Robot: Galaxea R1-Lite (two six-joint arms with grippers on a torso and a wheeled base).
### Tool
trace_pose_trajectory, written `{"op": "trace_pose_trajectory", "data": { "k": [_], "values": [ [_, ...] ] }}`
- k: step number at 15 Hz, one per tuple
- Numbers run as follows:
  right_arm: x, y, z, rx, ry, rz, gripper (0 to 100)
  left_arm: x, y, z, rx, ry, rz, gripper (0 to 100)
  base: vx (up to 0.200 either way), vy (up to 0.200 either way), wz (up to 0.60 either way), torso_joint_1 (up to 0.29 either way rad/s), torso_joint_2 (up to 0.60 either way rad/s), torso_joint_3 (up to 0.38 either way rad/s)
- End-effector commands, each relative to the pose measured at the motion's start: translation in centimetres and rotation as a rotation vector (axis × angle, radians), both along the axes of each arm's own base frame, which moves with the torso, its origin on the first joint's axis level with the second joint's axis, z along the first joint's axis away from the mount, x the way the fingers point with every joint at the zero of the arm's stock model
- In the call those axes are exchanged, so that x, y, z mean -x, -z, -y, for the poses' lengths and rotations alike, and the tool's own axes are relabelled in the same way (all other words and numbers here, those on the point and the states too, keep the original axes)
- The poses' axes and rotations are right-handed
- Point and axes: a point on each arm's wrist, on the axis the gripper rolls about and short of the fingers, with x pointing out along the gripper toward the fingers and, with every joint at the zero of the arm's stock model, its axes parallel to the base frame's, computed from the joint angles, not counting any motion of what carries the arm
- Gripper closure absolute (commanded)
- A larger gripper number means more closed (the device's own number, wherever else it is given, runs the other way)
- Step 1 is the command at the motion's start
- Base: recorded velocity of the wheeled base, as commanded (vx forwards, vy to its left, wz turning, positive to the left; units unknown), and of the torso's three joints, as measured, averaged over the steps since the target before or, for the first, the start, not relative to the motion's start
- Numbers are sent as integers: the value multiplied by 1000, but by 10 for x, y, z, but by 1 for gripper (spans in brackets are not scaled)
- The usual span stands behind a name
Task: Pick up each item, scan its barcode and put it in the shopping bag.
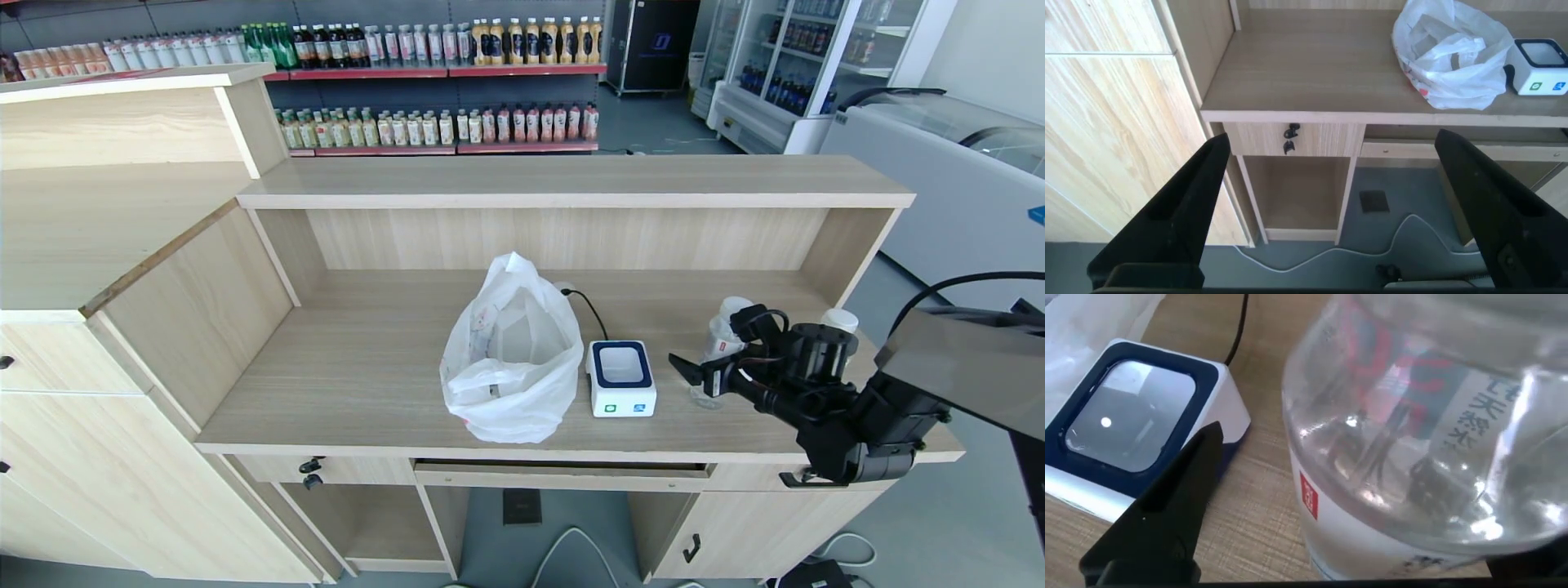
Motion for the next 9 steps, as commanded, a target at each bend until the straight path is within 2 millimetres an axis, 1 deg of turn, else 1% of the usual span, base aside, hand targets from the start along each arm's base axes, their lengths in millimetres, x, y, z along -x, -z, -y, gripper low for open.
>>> {"op": "trace_pose_trajectory", "data": {
  "k": [1,2,9],
  "values": [
    [-2,-2,-1,0,-2,9,0,0,0,0,0,0,-1,0,0,0,0,0,0,0],
    [-3,-3,-1,-1,-1,14,100,0,0,0,0,0,-1,0,0,0,0,0,0,0],
    [-3,-6,0,10,1,29,100,0,0,0,0,0,0,0,0,0,0,0,0,0]
  ]
}}
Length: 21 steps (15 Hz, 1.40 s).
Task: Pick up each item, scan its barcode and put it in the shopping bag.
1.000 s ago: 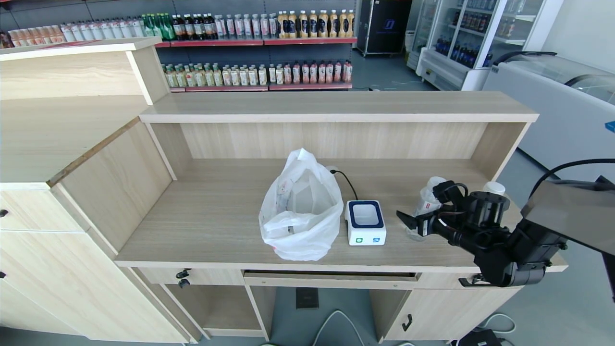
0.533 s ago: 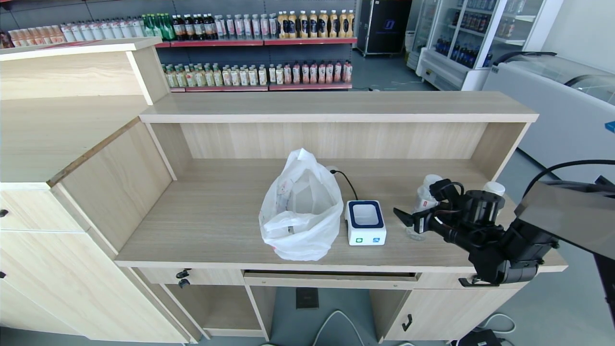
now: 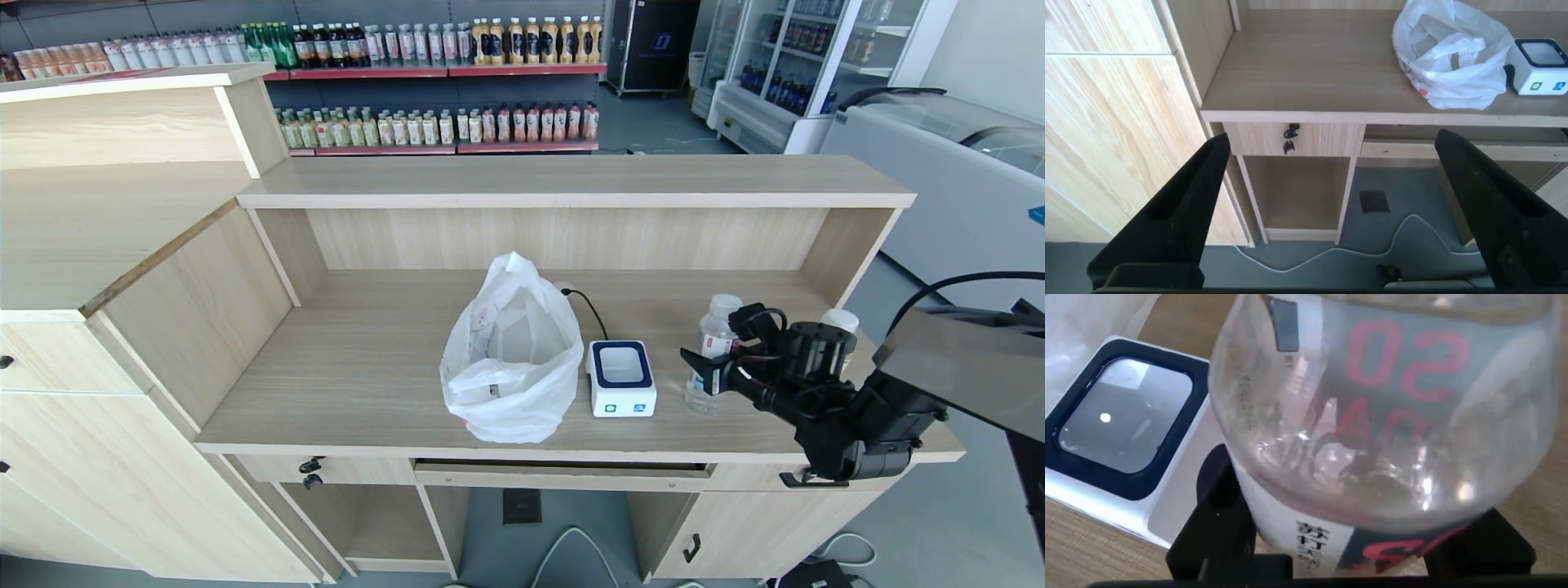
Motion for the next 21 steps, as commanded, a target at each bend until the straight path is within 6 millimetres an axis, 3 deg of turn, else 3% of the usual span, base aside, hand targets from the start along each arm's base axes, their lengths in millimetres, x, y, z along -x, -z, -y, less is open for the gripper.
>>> {"op": "trace_pose_trajectory", "data": {
  "k": [1,3,5,7,11,14,18,21],
  "values": [
    [0,-5,0,0,0,14,100,0,0,0,0,0,-1,0,0,0,0,0,0,0],
    [1,-11,0,-1,3,31,100,0,0,0,0,0,-1,0,0,0,0,0,0,0],
    [4,-28,2,-21,1,60,100,0,0,0,0,0,0,0,0,0,0,0,0,0],
    [20,-80,2,-134,-57,100,100,0,0,0,0,0,0,0,0,0,0,0,0,0],
    [109,-206,19,-399,-265,-15,100,0,0,0,0,0,0,0,0,0,0,0,0,0],
    [173,-264,22,-559,-474,-119,100,0,0,0,0,0,0,0,0,0,0,0,0,0],
    [218,-290,10,-671,-669,-221,100,0,0,0,0,0,-1,0,0,0,0,0,0,0],
    [233,-283,-1,-675,-740,-268,100,0,0,0,0,0,-1,0,0,0,0,0,0,0]
  ]
}}
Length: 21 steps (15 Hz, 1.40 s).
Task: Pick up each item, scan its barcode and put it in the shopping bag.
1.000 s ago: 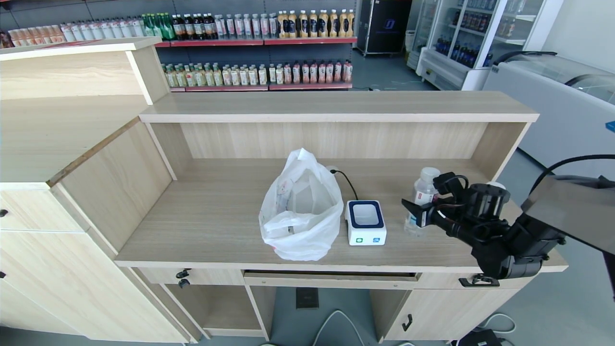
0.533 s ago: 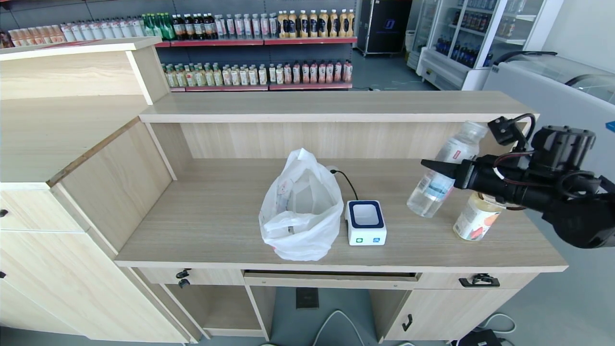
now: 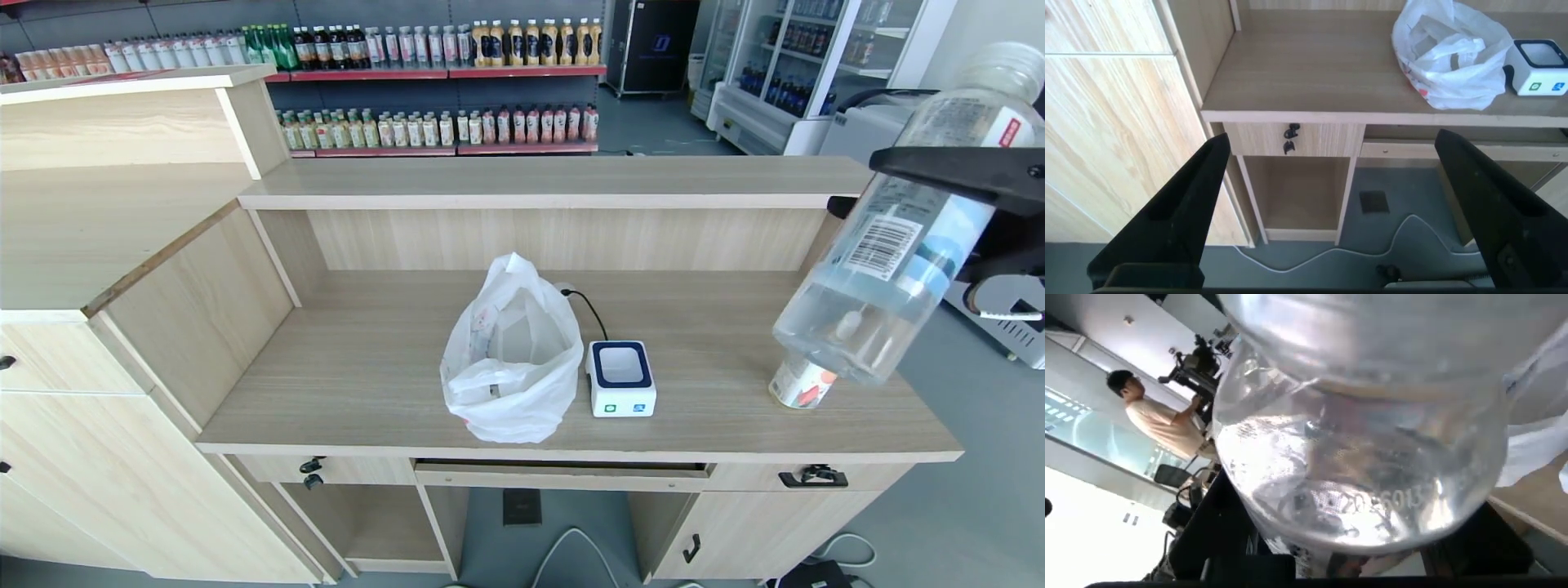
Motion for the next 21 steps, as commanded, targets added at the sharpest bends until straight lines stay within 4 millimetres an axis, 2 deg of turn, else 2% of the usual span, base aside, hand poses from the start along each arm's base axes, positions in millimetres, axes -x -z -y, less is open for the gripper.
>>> {"op": "trace_pose_trajectory", "data": {
  "k": [1,8,12,16,21],
  "values": [
    [27,-3,-7,-1,-57,44,100,0,0,0,0,0,0,0,0,0,0,0,0,0],
    [54,-10,-20,11,-246,116,100,0,0,0,0,0,0,0,0,0,0,0,0,0],
    [50,-9,-24,23,-321,131,100,0,0,0,0,0,0,0,0,0,0,0,0,0],
    [30,-7,-31,17,-345,209,100,0,0,0,0,0,0,0,0,0,0,0,0,0],
    [36,-6,-43,9,-421,219,100,0,0,0,0,0,-1,0,0,0,0,0,0,0]
  ]
}}
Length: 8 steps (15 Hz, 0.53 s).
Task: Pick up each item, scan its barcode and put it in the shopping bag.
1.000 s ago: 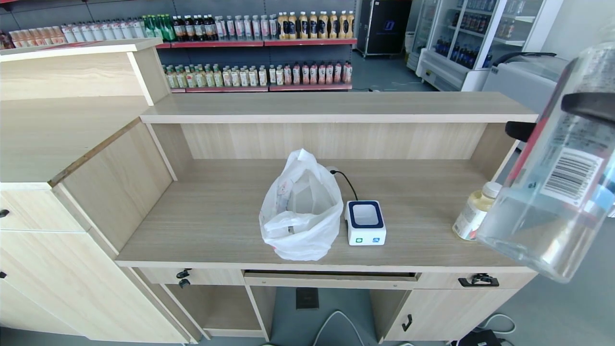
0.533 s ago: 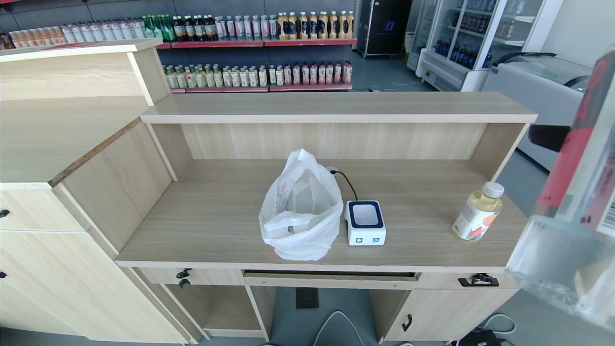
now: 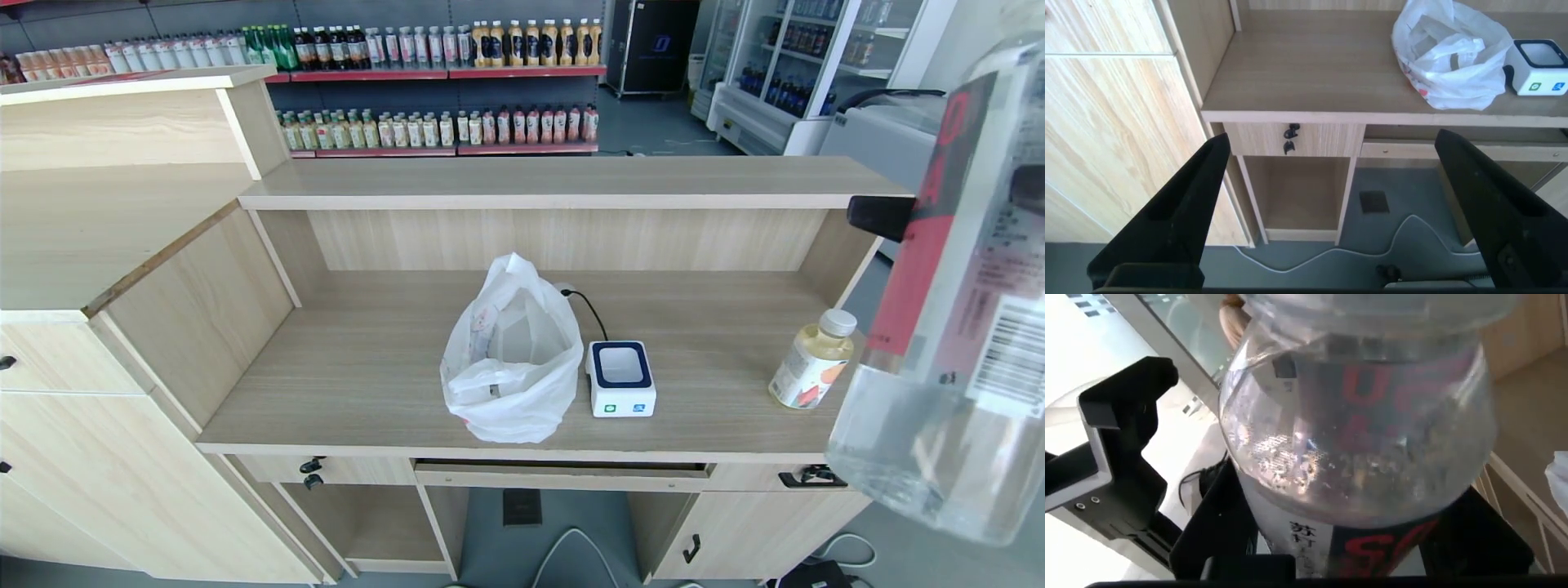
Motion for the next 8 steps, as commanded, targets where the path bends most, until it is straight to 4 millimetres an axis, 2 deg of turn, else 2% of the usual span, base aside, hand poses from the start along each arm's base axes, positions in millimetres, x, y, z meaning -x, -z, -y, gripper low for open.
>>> {"op": "trace_pose_trajectory", "data": {
  "k": [1,4,8],
  "values": [
    [1,5,-5,6,-31,-12,100,0,0,0,0,0,0,0,0,0,0,0,0,0],
    [3,12,-6,16,-35,-23,100,0,0,0,0,0,0,0,0,0,0,0,0,0],
    [3,13,-6,17,-33,-14,100,0,0,0,0,0,-1,0,0,0,0,0,0,0]
  ]
}}
